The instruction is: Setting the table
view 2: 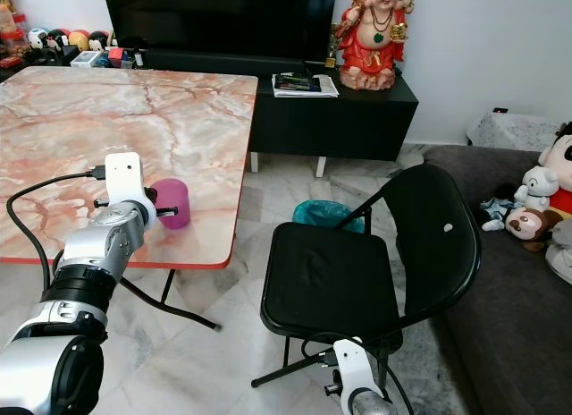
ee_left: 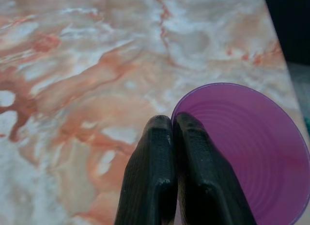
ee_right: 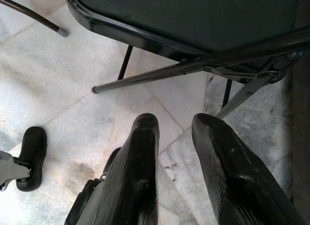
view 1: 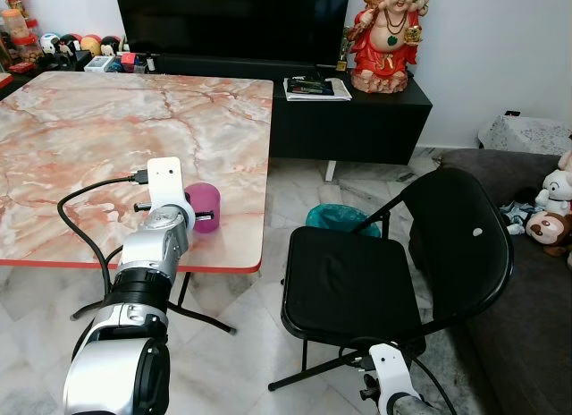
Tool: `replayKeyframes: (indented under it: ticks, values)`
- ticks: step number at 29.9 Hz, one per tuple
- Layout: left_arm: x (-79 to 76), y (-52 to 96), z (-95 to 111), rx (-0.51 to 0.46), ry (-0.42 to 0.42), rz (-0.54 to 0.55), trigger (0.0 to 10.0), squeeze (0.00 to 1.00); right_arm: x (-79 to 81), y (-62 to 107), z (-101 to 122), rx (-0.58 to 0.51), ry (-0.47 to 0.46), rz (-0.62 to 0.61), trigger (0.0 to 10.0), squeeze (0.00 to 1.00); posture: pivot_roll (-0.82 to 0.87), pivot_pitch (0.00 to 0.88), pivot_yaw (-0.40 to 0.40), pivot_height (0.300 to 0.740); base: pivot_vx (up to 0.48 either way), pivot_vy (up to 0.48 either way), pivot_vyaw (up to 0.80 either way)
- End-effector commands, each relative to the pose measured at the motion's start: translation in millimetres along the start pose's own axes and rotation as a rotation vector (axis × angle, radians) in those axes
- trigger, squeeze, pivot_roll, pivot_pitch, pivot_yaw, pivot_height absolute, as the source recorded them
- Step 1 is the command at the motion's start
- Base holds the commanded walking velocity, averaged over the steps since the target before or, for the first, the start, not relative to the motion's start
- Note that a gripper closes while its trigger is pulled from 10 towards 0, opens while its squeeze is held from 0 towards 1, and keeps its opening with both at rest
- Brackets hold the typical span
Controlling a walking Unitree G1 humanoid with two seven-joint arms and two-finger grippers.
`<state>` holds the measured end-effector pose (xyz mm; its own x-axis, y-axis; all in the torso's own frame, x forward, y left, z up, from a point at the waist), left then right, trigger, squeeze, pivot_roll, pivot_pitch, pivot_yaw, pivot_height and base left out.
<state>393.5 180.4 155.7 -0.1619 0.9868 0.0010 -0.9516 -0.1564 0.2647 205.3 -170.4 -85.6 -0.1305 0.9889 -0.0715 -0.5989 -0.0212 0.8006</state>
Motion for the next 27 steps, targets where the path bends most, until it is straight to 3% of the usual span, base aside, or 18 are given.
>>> replayKeyframes:
  ticks: [1,5,6,7,8,9,16,18,27]
  values:
    - [-1.4,2.6,18,-0.112,0.053,-0.01,0.0,0.0,-1.2,-0.5,3,-0.004,0.005,-0.001,10.0,0.0,-0.03,0.0,-0.066,0.74,0.0,0.0,0.0]
    - [-3.3,7.7,37,-0.239,0.095,-0.023,0.0,0.0,-1.0,-0.5,4,-0.007,0.004,-0.002,10.0,0.0,-0.03,0.0,-0.066,0.74,0.0,0.0,0.0]
    - [-4.4,9.6,42,-0.279,0.109,-0.033,1.1,0.0,-0.9,-0.6,4,-0.008,0.004,-0.002,10.0,0.0,-0.03,0.0,-0.066,0.74,0.0,0.0,0.0]
    - [-5.6,12.3,49,-0.328,0.12,-0.046,3.8,0.0,-0.8,-0.6,4,-0.009,0.004,-0.002,10.0,0.0,-0.03,0.0,-0.066,0.74,0.0,0.0,0.0]
    - [-5.8,12.9,50,-0.338,0.121,-0.049,3.8,0.0,-0.8,-0.6,4,-0.009,0.004,-0.002,10.0,0.0,-0.03,0.0,-0.066,0.74,0.0,0.0,0.0]
    - [-5.1,14.0,52,-0.359,0.11,-0.04,10.0,0.0,-0.7,-0.6,4,-0.01,0.002,-0.002,10.0,0.0,-0.03,0.0,-0.065,0.74,0.0,0.0,0.0]
    - [3.7,19.2,60,-0.463,0.112,-0.004,10.0,0.0,-0.2,-0.7,5,-0.019,-0.005,-0.002,10.0,0.0,-0.03,0.0,-0.064,0.74,0.0,0.0,0.0]
    - [5.9,22.6,61,-0.517,0.062,0.003,10.0,0.0,0.4,-0.7,6,-0.027,-0.014,0.001,10.0,0.0,-0.03,0.0,-0.064,0.74,0.0,0.0,0.0]
    - [4.2,24.9,57,-0.55,0.031,0.006,10.0,0.0,1.6,-0.9,7,-0.032,-0.017,0.0,10.0,0.0,-0.03,0.0,-0.062,0.74,0.0,0.188,0.0]
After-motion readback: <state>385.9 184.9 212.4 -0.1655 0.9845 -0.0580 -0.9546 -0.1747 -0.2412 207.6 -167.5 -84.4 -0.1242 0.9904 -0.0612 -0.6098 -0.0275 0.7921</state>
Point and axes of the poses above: a point about 5 cm out from each wrist's last joint towards the gripper, its own y axis pointing back from the gripper into the wrist, its own z axis along the axis of the wrist's last joint, x = y × z, the point moved 1 cm from there along -y, pointing out of the wrist towards the gripper, and after that the axes turned 3 degrees about -y, right-handed, at the moved point
